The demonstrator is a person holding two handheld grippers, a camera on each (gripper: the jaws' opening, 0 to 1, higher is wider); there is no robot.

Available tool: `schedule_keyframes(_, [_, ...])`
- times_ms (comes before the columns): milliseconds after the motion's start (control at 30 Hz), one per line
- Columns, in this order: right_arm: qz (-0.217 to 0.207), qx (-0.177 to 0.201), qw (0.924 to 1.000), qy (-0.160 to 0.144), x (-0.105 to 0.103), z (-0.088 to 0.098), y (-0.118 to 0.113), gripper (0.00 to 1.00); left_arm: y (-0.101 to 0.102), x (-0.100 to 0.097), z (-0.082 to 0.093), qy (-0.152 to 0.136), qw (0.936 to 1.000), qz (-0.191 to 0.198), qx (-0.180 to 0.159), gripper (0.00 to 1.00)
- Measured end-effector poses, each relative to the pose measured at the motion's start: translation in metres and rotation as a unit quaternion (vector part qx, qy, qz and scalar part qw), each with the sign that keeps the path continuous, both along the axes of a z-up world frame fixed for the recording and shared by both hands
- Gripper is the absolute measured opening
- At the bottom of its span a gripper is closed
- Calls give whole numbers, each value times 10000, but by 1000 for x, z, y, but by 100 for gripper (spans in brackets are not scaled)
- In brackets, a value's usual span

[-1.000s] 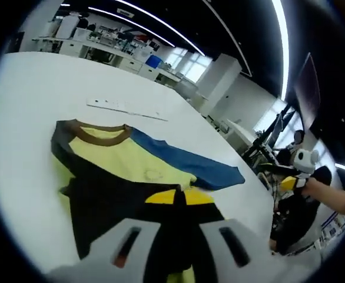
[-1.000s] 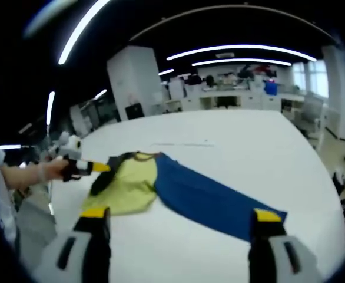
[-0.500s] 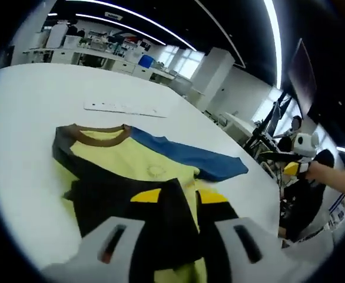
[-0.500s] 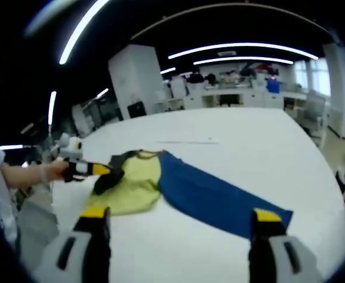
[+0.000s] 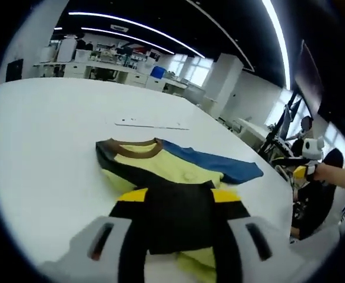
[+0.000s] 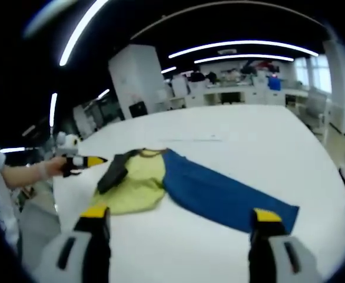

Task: Fold the garment on the visible template until the final outline fits inside the template.

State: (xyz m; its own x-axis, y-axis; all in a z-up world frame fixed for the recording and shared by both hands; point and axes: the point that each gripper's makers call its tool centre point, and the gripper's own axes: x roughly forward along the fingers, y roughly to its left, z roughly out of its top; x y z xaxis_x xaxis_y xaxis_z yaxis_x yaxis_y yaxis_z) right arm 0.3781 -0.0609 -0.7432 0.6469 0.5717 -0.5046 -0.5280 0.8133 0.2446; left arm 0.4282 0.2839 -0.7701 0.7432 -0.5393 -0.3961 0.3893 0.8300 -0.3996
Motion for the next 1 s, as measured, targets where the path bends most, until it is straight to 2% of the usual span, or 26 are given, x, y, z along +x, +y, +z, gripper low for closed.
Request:
schedule_keyframes(100, [-1, 4, 10000, 30, -1, -2, 2, 99, 6, 0, -1, 31, 10000, 91, 15, 34])
schedule_keyframes(400, [-11, -2, 10000, 93, -5, -7, -3, 99, 14, 2, -22, 248, 9993, 226, 137, 27])
schedule_keyframes(533, [-55, -15, 9999, 100, -7, -7, -6, 99, 19, 11, -35, 348, 9988, 293, 193, 25])
schedule_keyframes(667, [-94, -41, 9999, 119, -8, -8, -11, 99, 13, 3, -34, 381, 9988, 272, 163, 13])
schedule_keyframes(767, [-134, -29, 9998, 124, -9, -8, -13, 99, 15, 4, -36, 430, 9985, 325, 110, 10])
schedule_keyframes(867, [-151, -27, 9998, 130, -11, -9, -13, 99, 19, 3, -34, 398, 9984, 386, 122, 0])
schedule_keyframes(1000, [-142, -31, 9998, 133, -11, -10, -12, 99, 25, 2, -30, 368, 9984, 418, 83, 0])
